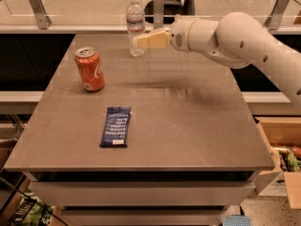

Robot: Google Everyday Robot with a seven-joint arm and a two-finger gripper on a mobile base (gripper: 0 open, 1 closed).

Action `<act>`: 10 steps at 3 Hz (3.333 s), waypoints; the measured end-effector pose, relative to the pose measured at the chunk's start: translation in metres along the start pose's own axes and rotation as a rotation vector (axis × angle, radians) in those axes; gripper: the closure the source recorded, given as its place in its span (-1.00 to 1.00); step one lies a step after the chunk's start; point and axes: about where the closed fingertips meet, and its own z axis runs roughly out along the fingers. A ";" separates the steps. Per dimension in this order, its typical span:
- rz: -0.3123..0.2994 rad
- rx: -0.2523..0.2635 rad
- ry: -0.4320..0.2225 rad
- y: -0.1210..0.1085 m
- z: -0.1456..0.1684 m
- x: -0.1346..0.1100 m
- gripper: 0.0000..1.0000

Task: Knock water bottle over

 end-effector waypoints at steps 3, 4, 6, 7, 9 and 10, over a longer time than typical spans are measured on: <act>-0.002 -0.063 0.005 -0.014 0.055 0.000 -1.00; -0.008 -0.085 0.003 -0.015 0.069 -0.002 -1.00; -0.012 -0.112 -0.009 -0.014 0.088 -0.006 -1.00; -0.006 -0.126 -0.021 -0.015 0.099 -0.004 -1.00; 0.000 -0.144 -0.030 -0.014 0.111 -0.003 -0.65; 0.000 -0.149 -0.030 -0.011 0.114 -0.003 -0.19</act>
Offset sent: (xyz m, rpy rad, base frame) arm 0.0562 0.0229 -0.0106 0.0027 0.0113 0.0542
